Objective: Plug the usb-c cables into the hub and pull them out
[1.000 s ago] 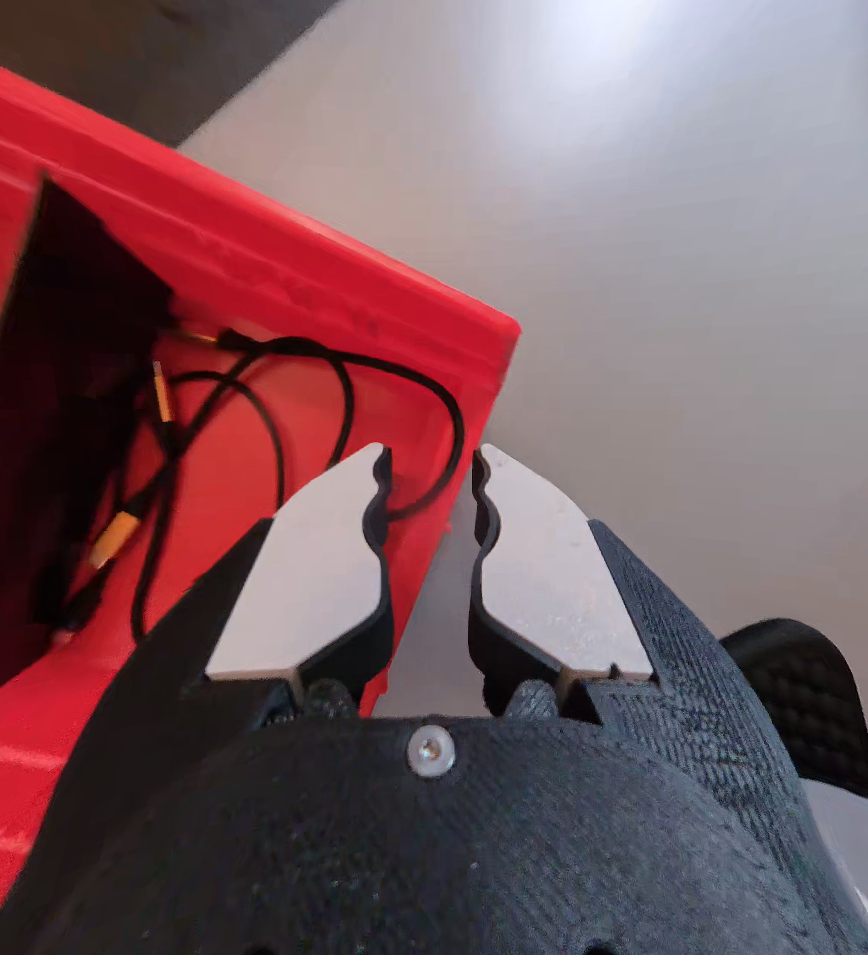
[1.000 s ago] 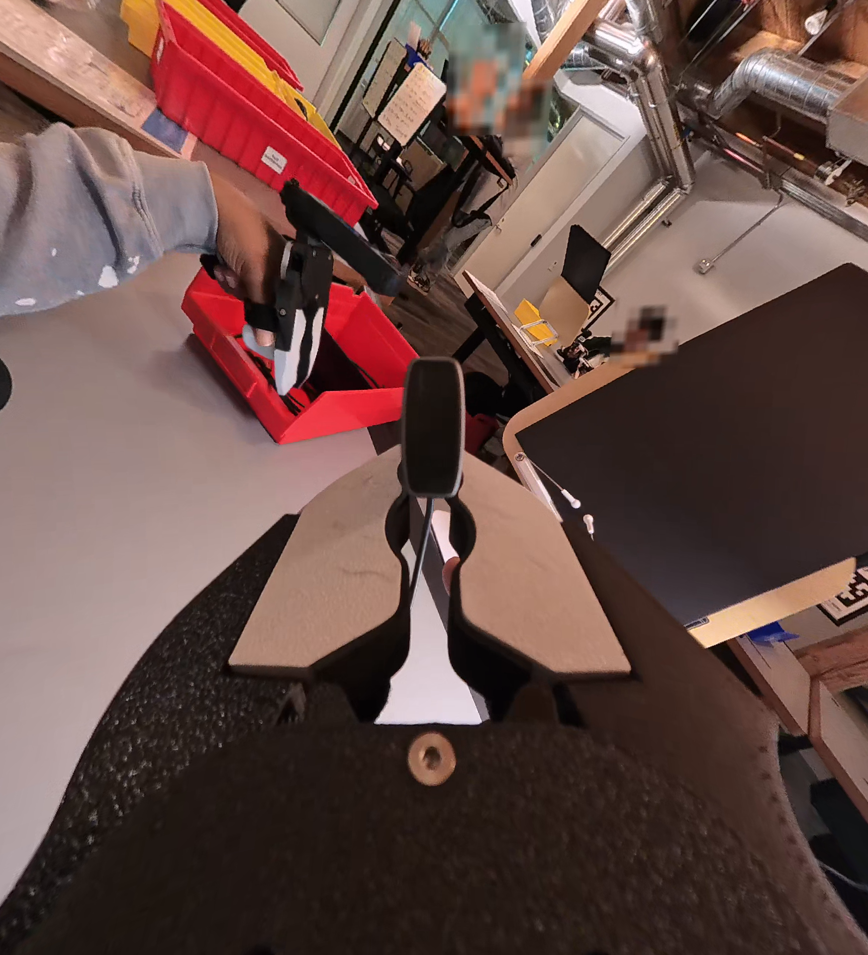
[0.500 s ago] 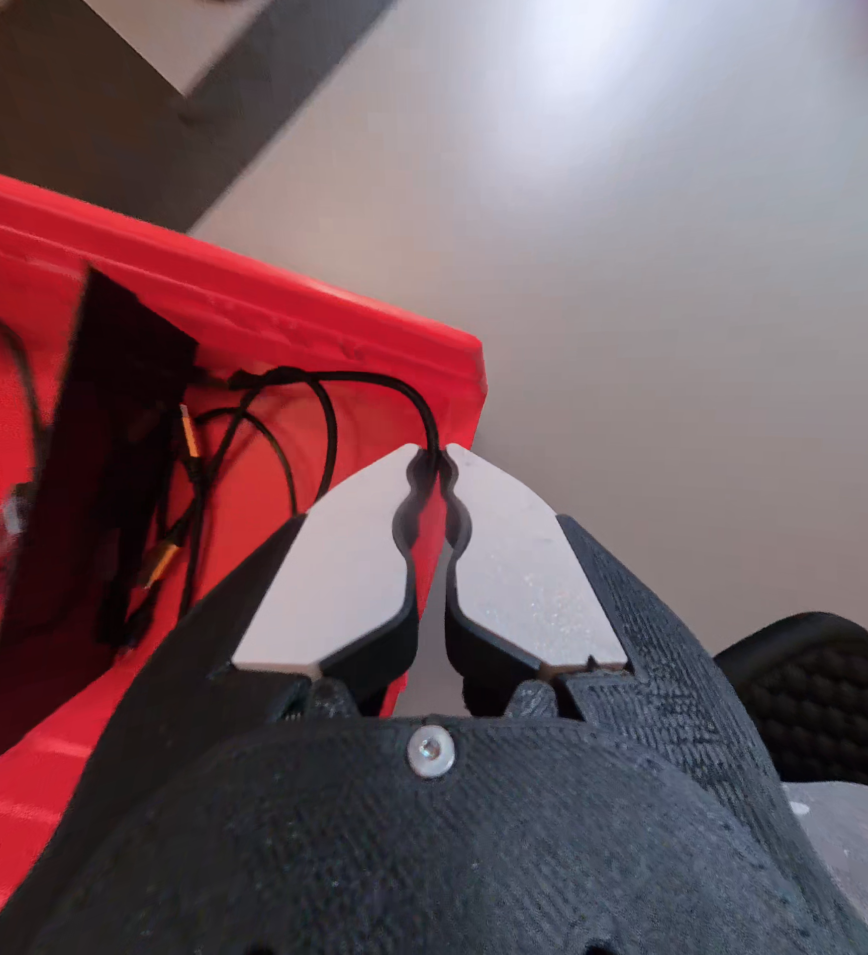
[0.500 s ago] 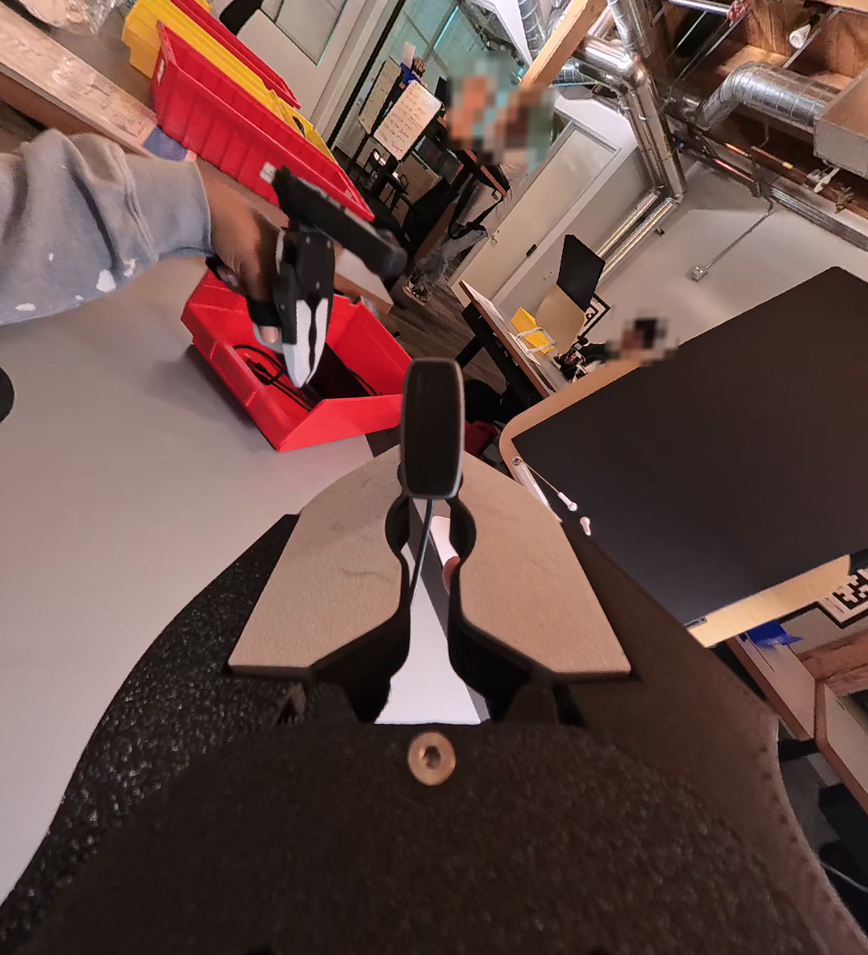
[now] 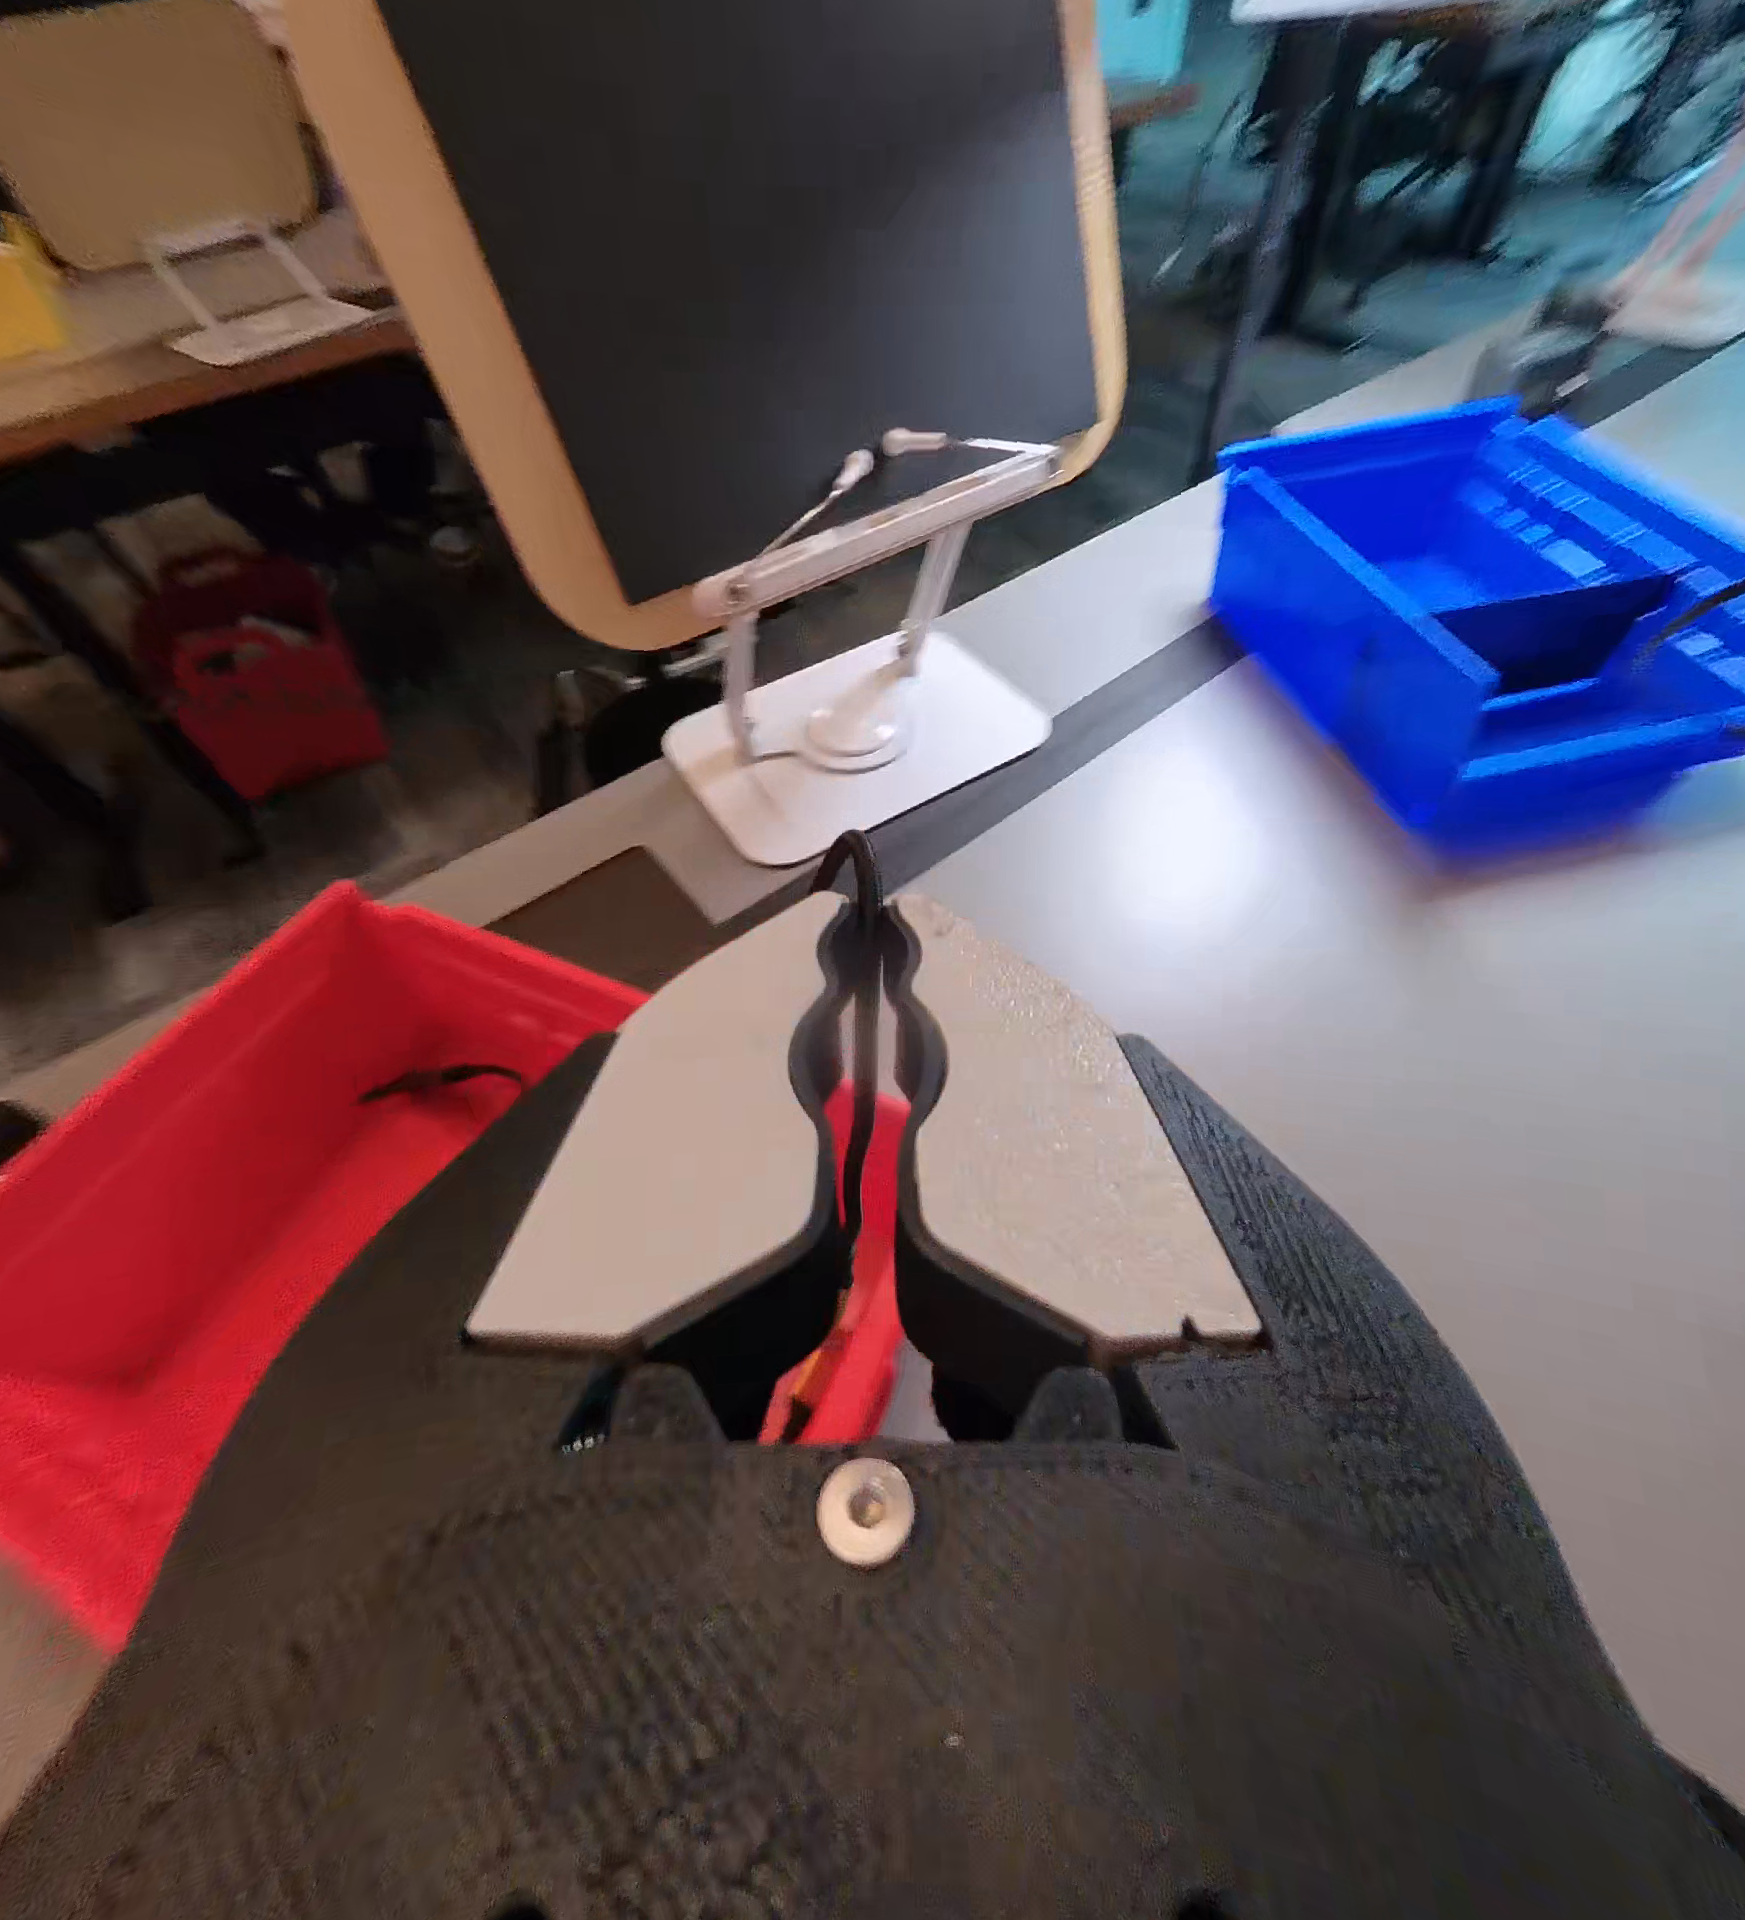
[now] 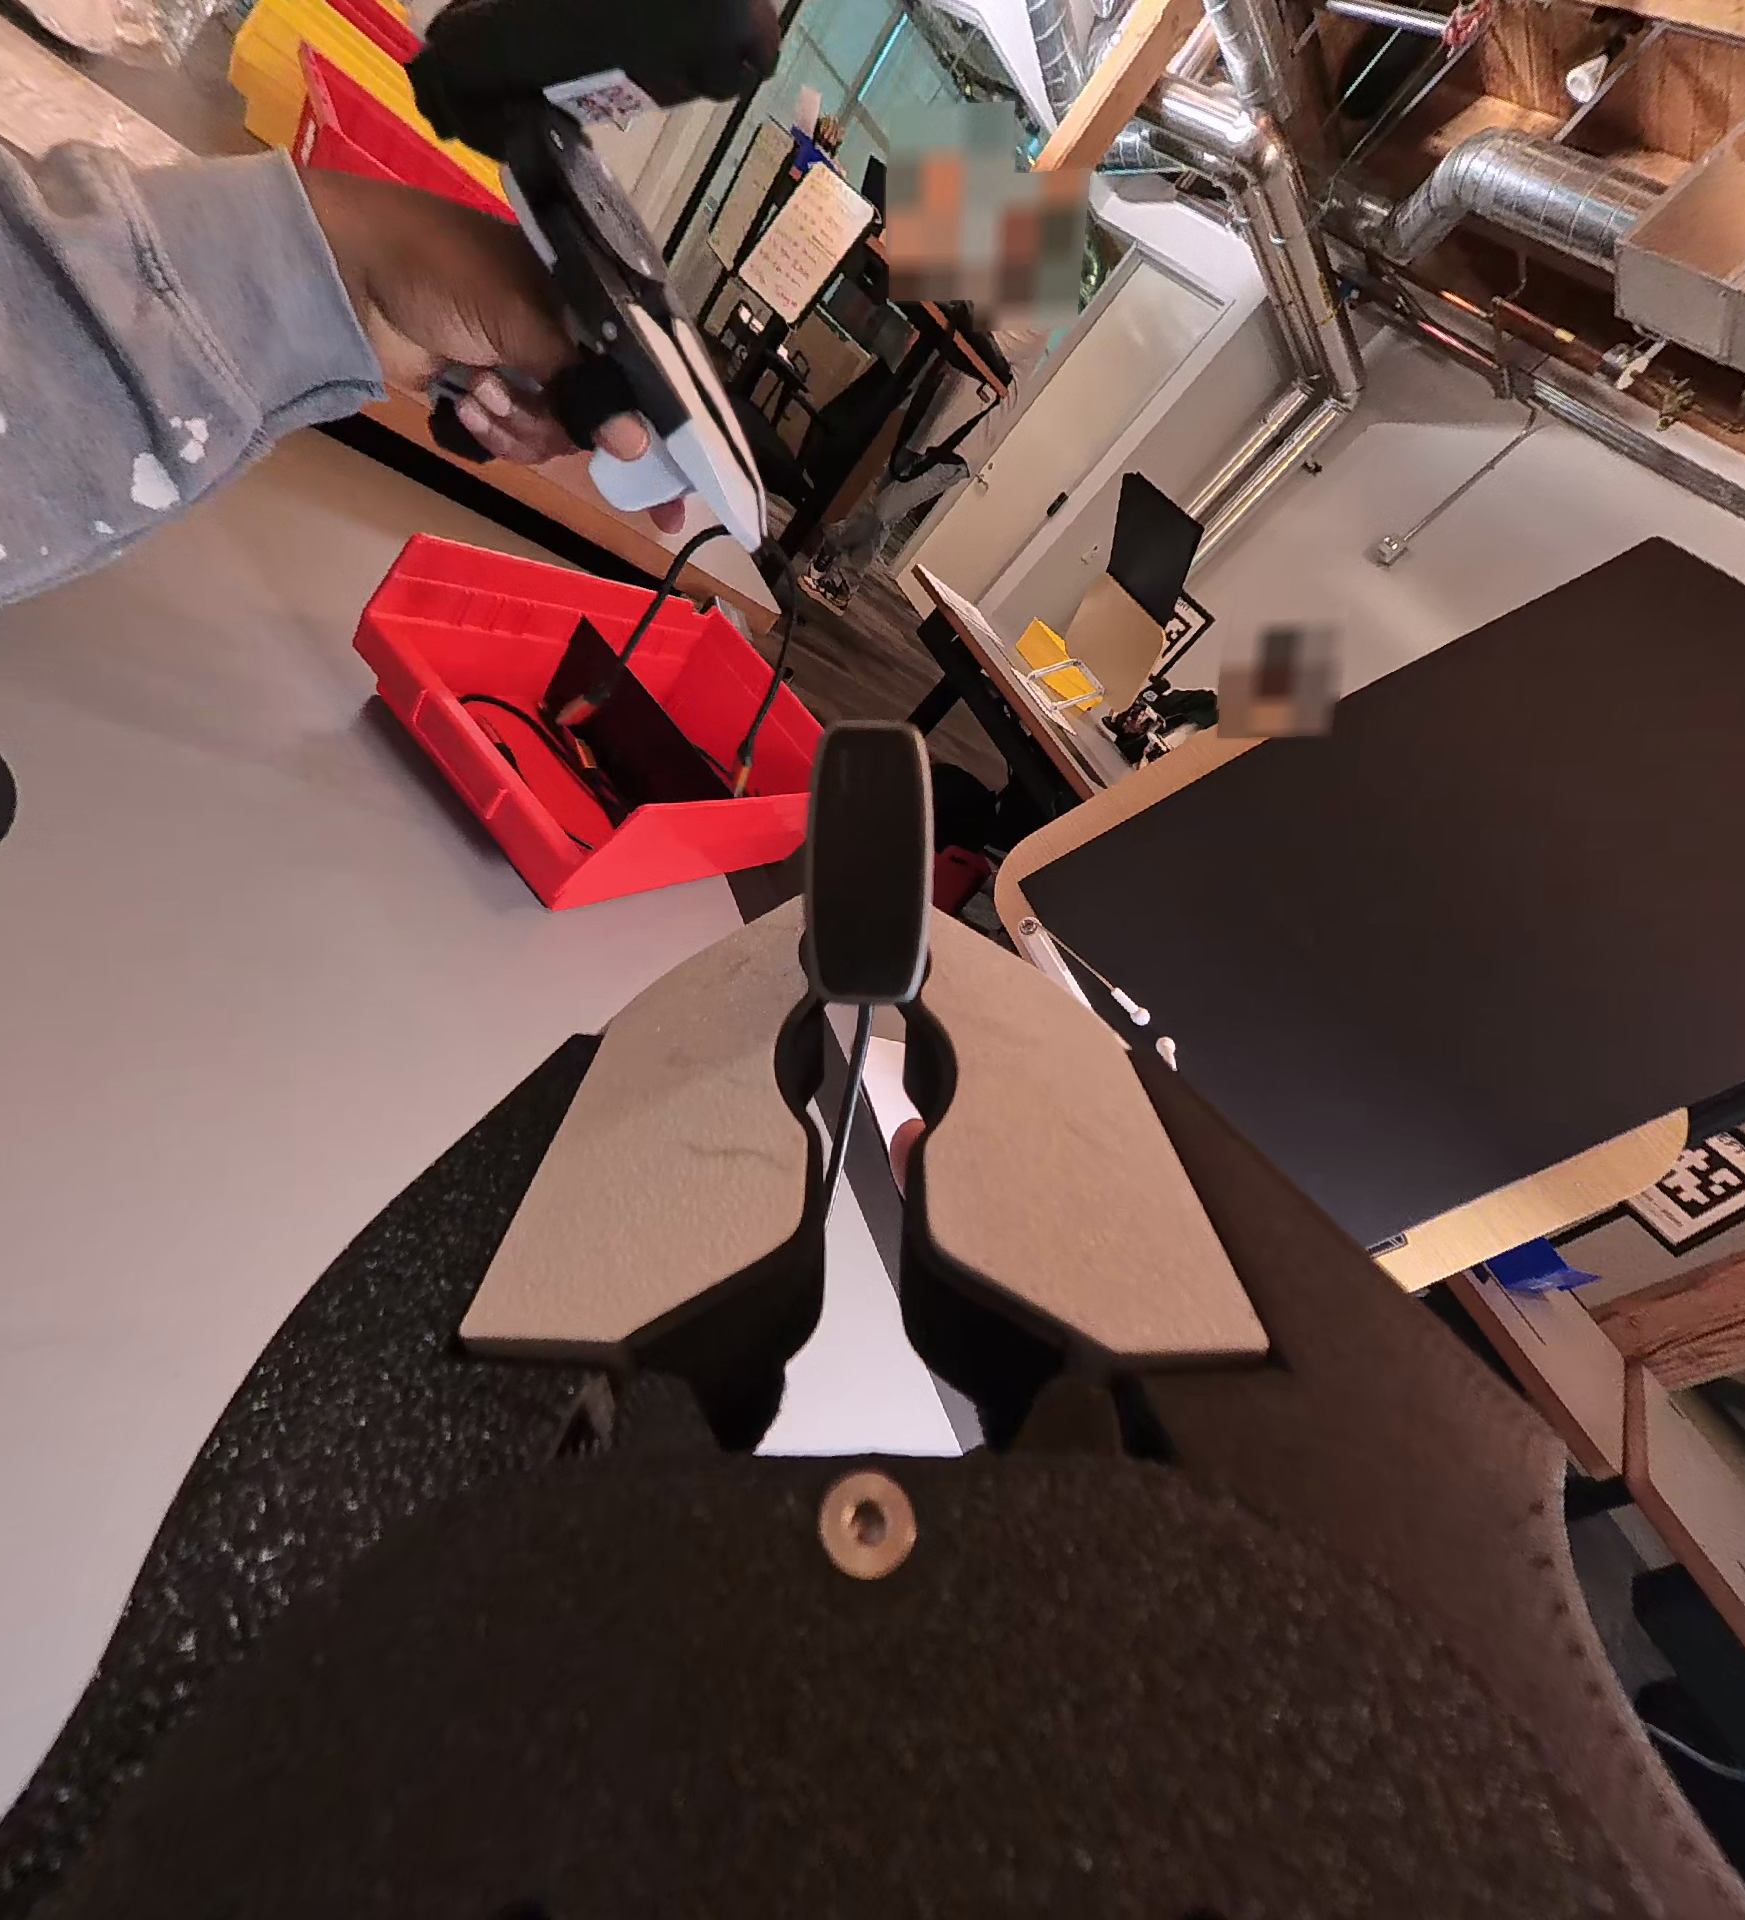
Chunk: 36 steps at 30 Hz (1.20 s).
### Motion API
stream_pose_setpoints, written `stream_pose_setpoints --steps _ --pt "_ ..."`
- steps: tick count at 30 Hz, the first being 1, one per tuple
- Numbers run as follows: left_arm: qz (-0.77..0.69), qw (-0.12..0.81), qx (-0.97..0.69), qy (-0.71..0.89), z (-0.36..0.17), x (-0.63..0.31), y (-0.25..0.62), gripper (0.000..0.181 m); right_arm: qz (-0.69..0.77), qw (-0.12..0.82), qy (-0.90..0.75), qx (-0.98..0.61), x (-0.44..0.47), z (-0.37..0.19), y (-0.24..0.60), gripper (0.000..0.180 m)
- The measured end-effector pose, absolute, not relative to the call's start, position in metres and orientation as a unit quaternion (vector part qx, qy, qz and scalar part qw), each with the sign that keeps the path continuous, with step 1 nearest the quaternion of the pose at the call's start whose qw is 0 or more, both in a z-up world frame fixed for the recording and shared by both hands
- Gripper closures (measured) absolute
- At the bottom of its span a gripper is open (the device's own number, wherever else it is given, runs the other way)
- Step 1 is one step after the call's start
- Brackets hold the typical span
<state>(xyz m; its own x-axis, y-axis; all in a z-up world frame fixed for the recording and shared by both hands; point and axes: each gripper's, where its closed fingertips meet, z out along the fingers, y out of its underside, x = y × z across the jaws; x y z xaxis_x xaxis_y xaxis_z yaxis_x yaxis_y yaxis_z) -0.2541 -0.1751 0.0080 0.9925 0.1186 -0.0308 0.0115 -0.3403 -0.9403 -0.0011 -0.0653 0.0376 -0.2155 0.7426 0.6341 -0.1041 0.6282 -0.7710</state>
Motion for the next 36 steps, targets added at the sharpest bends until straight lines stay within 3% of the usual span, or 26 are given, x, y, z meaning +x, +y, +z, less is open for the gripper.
stream_pose_setpoints --steps 1,12,17,22,27,31,36 --pt "0.022 0.579 -0.813 -0.051 0.007 -0.256 -0.176 0.176 0.365 0.581 -0.689 -0.232 -0.001 0.038 -0.065 0.17" --pt "-0.077 0.545 -0.801 -0.236 -0.063 -0.328 -0.183 0.177 0.362 0.576 -0.695 -0.234 -0.005 0.032 -0.065 0.17" --pt "-0.092 0.563 -0.787 -0.234 -0.058 -0.326 -0.178 0.177 0.358 0.572 -0.7 -0.236 -0.008 0.028 -0.066 0.17" --pt "-0.191 0.638 -0.731 -0.147 -0.003 -0.27 -0.155 0.176 0.357 0.572 -0.7 -0.237 -0.008 0.028 -0.065 0.17" --pt "-0.312 0.626 -0.714 -0.037 0.017 -0.177 -0.113 0.176 0.354 0.575 -0.697 -0.243 -0.006 0.029 -0.06 0.17" --pt "-0.381 0.567 -0.73 -0.021 -0.018 -0.117 -0.065 0.177 0.346 0.582 -0.692 -0.249 -0.001 0.033 -0.053 0.17" --pt "-0.395 0.54 -0.733 -0.124 -0.085 -0.094 -0.01 0.176 0.328 0.592 -0.688 -0.261 0.006 0.037 -0.039 0.17"
